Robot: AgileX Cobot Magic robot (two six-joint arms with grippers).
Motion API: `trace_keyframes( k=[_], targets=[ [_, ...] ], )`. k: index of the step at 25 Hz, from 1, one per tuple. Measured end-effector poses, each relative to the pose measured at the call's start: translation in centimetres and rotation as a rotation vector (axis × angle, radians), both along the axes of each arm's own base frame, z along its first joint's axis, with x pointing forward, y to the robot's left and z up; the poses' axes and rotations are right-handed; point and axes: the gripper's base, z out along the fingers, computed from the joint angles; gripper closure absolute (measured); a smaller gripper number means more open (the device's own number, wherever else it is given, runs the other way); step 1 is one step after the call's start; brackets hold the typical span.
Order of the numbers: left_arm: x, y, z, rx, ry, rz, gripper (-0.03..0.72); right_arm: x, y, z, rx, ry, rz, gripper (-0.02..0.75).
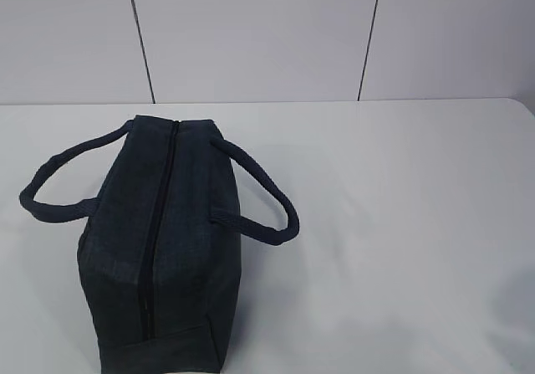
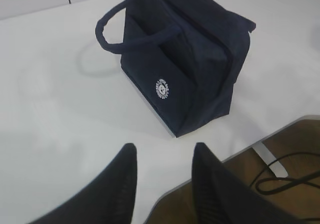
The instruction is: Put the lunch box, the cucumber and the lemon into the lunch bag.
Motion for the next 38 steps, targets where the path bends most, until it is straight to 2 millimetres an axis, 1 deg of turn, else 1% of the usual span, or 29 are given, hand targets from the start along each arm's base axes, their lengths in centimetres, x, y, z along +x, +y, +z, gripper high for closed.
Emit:
trace_keyframes(
  k=[7,11,13,23,27,33,38],
  targets=[
    [1.5,-0.6,-2.2,0.002,0.046,0.002,0.424,0.0,0.0,-0.2,0.009,-0.021,-0.002,0.403],
    [2.3,-0.8,-2.4,-0.027,-0.003,0.009,0.424,0.2,0.0,-0.2,0.009,-0.027,-0.005,0.403],
    [2.4,-0.7,-2.5,-0.015,-0.013,0.019,0.424,0.2,0.0,-0.2,0.010,-0.029,-0.005,0.402],
    [2.6,-0.5,-2.5,0.009,-0.027,0.042,0.424,0.2,0.0,-0.2,0.011,-0.035,-0.010,0.403],
    [2.7,-0.6,-2.5,0.012,-0.026,0.133,0.424,0.2,0.1,-0.2,0.010,-0.035,-0.060,0.403],
    [2.9,-0.7,-2.5,0.014,-0.025,0.314,0.424,0.2,0.3,-0.2,0.007,-0.036,-0.233,0.403],
    [3.0,-0.8,-2.5,0.019,-0.026,0.388,0.424,0.2,0.3,-0.2,0.005,-0.037,-0.263,0.404]
  ],
)
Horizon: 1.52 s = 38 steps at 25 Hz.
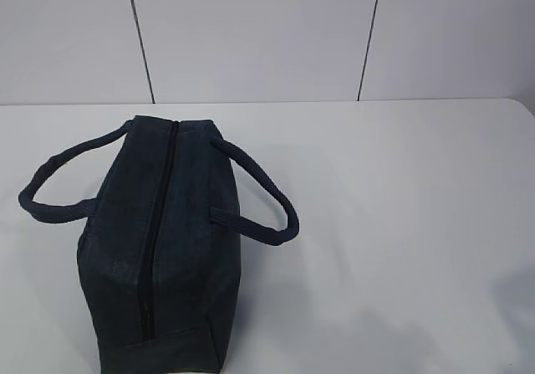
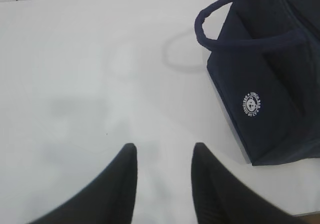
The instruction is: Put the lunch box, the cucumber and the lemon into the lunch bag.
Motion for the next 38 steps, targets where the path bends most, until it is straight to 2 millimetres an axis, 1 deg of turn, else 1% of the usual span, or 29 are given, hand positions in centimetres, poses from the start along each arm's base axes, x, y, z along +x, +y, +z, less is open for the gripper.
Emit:
trace_keyframes(
  k=[38],
  targets=[
    [-0.01,0.01,0.00,0.000,0.000,-0.009,0.424,0.01,0.00,0.02,0.001,-0.002,-0.002,0.404]
  ],
)
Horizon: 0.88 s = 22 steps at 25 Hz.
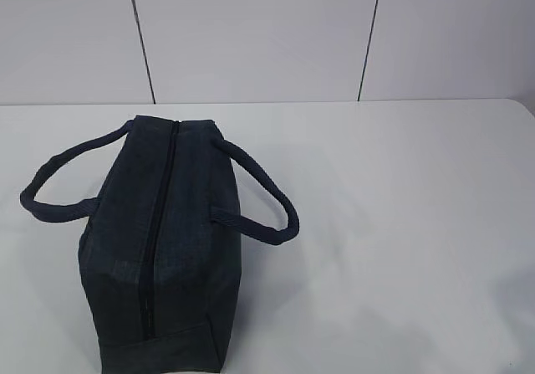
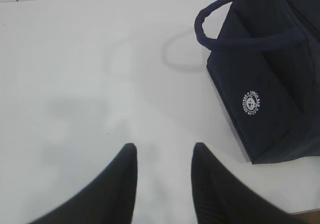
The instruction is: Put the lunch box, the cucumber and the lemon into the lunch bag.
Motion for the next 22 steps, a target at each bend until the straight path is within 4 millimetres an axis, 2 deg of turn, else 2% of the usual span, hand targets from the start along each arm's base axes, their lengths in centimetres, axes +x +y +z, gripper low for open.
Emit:
trace_keyframes(
  k=[22],
  targets=[
    [0.00,0.00,0.00,0.000,0.000,0.000,0.424,0.00,0.00,0.00,0.000,0.000,0.000,0.403]
  ],
)
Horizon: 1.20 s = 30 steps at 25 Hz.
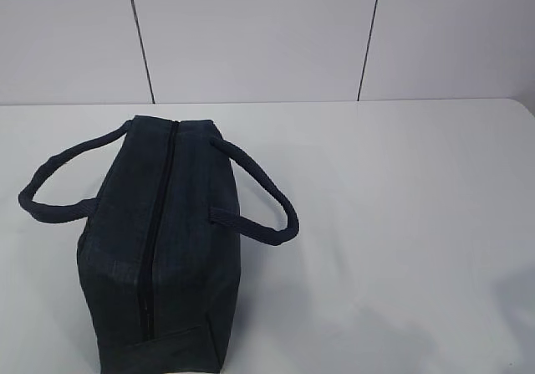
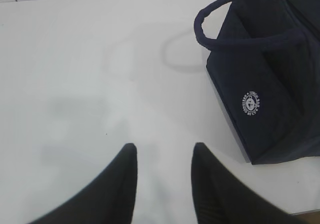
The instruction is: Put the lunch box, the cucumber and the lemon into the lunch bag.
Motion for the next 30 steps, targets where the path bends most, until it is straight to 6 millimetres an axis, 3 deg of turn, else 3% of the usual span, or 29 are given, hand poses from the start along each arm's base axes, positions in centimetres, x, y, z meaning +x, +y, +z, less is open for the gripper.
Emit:
trace_keyframes(
  k=[30],
  targets=[
    [0.00,0.00,0.00,0.000,0.000,0.000,0.424,0.00,0.00,0.00,-0.002,0.000,0.001,0.404]
  ],
)
